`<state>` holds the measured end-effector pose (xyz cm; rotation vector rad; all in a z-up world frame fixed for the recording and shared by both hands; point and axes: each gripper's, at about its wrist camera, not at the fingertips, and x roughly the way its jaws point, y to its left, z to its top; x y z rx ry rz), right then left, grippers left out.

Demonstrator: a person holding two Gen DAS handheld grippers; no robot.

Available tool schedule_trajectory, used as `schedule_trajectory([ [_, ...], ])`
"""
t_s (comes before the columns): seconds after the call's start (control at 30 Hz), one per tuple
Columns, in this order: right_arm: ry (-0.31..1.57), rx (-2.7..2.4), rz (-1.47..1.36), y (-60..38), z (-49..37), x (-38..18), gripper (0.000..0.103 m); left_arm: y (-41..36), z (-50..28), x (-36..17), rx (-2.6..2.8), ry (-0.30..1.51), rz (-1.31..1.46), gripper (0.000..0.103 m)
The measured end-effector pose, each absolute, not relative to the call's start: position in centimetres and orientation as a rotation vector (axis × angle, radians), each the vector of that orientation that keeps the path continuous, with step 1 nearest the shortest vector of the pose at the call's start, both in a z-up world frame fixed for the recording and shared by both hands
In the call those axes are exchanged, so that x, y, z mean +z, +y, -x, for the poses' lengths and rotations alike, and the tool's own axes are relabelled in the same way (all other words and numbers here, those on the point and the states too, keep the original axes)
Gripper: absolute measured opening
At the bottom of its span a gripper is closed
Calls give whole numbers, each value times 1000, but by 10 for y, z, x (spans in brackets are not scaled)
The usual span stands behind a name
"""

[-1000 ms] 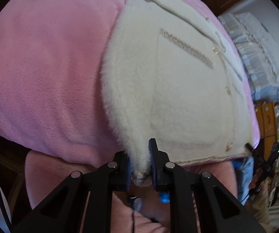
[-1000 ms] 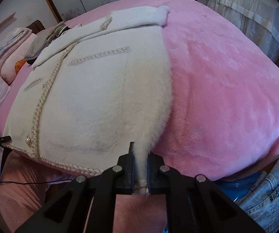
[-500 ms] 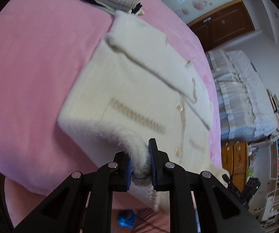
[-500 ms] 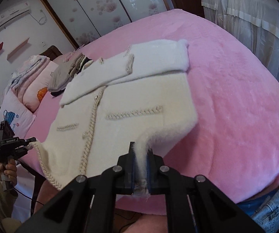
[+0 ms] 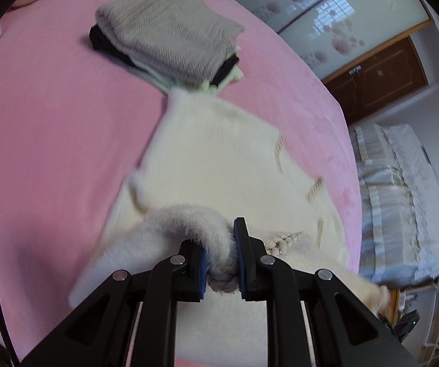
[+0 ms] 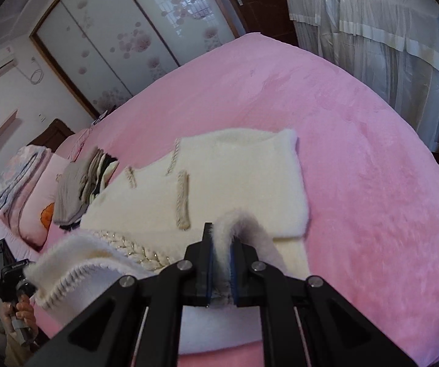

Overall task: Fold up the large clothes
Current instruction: 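Lift the hem with both tools and fold it up toward the collar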

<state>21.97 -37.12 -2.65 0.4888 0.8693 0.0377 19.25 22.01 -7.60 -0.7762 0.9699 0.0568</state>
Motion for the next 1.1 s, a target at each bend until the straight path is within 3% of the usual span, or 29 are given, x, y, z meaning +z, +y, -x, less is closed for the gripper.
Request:
schedule_trajectory([
  [0.27, 942, -57, -521, -376, -343, -72, 7, 228, -305, -89, 141, 969, 732, 13],
  [0.47, 1001, -101, -599, -388, -390, -98, 7, 236, -359, -119, 167, 1016, 757, 15],
  [0.6, 1075, -71, -603, -391, -403, -114, 10, 234, -377, -141, 153, 1100, 719, 19],
  [0.67, 1068, -27, -609, -394, -401, -114, 12, 237, -378, -146, 83, 1115, 706, 26],
  [0.8, 1023, 50, -689, -404, -392, -111, 17, 253, -378, -148, -15, 1106, 774, 26],
  [0.9, 974, 88, -793, -412, -389, -109, 27, 262, -371, -139, -16, 1052, 783, 26],
  [0.93, 958, 79, -802, -414, -389, -108, 40, 262, -370, -138, -15, 1045, 777, 26],
  [0.97, 927, 44, -783, -415, -387, -102, 61, 261, -370, -137, -12, 1044, 767, 26],
  [1.0, 896, 16, -763, -416, -385, -97, 69, 258, -370, -135, -1, 1038, 748, 26],
  [1.03, 863, 11, -762, -418, -382, -93, 75, 255, -368, -132, 3, 1023, 725, 26],
  [1.1, 835, 24, -762, -421, -381, -88, 75, 250, -366, -126, 10, 999, 671, 26],
])
